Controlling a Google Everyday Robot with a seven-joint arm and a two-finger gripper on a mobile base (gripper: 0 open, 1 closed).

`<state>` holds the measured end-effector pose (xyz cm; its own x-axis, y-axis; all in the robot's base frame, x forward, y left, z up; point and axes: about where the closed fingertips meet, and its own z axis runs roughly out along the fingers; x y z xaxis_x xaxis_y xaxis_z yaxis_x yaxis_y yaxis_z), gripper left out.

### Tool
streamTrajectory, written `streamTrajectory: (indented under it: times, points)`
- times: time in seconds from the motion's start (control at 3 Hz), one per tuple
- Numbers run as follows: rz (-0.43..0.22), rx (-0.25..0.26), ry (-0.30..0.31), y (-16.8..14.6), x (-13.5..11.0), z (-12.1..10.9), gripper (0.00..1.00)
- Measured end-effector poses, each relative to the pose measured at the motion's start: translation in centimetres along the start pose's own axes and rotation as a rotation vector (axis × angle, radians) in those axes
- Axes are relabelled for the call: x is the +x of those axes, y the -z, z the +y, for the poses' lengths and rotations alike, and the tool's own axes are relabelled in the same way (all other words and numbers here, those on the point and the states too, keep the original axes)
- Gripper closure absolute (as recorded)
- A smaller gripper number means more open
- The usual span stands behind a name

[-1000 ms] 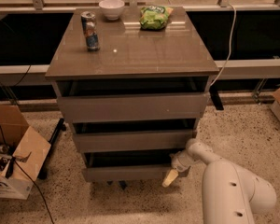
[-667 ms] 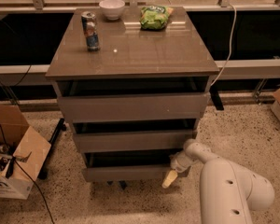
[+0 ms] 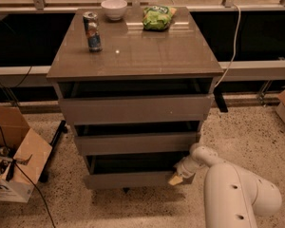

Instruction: Open bottom drawer

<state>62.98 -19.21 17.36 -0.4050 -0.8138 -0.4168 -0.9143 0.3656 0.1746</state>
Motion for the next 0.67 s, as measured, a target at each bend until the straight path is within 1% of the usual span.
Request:
streamTrajectory:
  times: [0.33, 0.67]
  points:
    - [0.000, 0.000, 0.000, 0.1, 0.0, 0.0, 0.73]
    - [0.006, 0.018, -0.022, 0.1, 0.3, 1.3, 0.69]
